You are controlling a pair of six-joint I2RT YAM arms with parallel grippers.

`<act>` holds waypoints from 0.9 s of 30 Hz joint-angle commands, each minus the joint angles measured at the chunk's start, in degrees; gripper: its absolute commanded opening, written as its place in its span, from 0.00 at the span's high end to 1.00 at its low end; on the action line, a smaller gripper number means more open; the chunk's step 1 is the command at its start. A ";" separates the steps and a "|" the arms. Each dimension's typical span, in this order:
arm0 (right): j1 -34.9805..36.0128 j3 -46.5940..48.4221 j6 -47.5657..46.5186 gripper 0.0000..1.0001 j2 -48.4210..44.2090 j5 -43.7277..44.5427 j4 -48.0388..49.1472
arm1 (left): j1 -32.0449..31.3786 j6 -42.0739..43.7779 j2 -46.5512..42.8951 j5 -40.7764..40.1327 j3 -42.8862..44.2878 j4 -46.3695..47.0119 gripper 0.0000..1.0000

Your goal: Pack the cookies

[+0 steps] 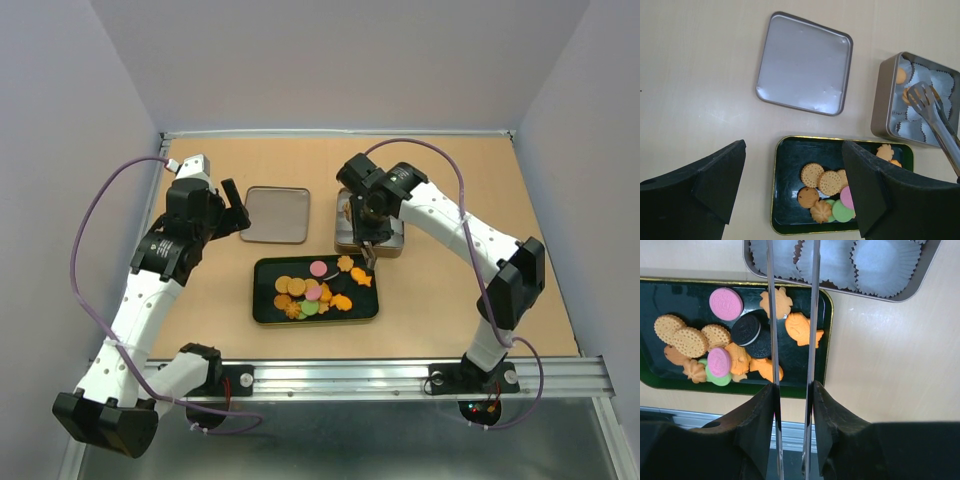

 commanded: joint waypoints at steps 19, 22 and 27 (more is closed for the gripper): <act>-0.84 0.91 -0.66 0.50 -0.94 0.82 4.12 | -1.90 1.08 -0.27 -1.06 3.24 0.89 0.11; -0.84 2.05 -0.83 0.50 -1.91 0.91 3.86 | -1.98 1.17 0.08 -1.14 3.94 0.54 0.11; -0.84 6.79 -0.57 0.50 -3.50 0.82 1.49 | -2.07 1.08 1.49 -1.14 5.53 0.45 0.11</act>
